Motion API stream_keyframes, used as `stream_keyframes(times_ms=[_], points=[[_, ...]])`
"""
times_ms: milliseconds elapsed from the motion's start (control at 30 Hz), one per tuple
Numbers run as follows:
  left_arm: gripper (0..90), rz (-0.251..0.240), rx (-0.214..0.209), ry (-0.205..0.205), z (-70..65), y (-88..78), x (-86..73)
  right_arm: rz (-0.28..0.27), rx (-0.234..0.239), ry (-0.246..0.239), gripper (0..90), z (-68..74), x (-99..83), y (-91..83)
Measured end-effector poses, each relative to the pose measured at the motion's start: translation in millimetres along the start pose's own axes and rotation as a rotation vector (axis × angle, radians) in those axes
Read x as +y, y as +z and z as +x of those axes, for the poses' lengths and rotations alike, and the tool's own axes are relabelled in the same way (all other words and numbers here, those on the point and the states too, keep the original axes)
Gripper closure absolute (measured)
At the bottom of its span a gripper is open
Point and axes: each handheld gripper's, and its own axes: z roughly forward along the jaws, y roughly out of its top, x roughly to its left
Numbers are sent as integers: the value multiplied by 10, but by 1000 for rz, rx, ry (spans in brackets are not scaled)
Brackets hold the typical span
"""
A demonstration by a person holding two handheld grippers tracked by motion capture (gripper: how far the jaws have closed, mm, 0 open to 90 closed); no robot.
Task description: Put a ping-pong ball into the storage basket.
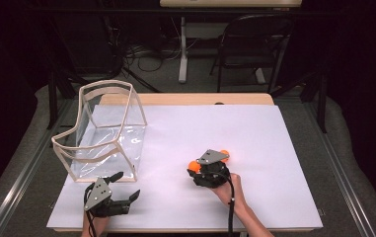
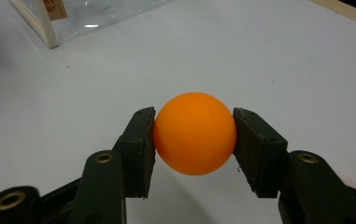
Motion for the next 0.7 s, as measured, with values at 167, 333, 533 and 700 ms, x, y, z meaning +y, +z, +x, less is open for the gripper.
stream_keyframes(times_ms=[167,333,533,700], points=[[157,0,0,3,-2,-3,3,-18,9,-3,507,-1,90,-37],[157,2,2,-2,1,8,2,-24,12,-10,508,-19,144,-57],[157,0,0,0,-9,2,3,-28,16,-6,508,-37,165,-57],[157,3,1,1,-1,9,3,-22,15,-12,508,-45,198,-46]])
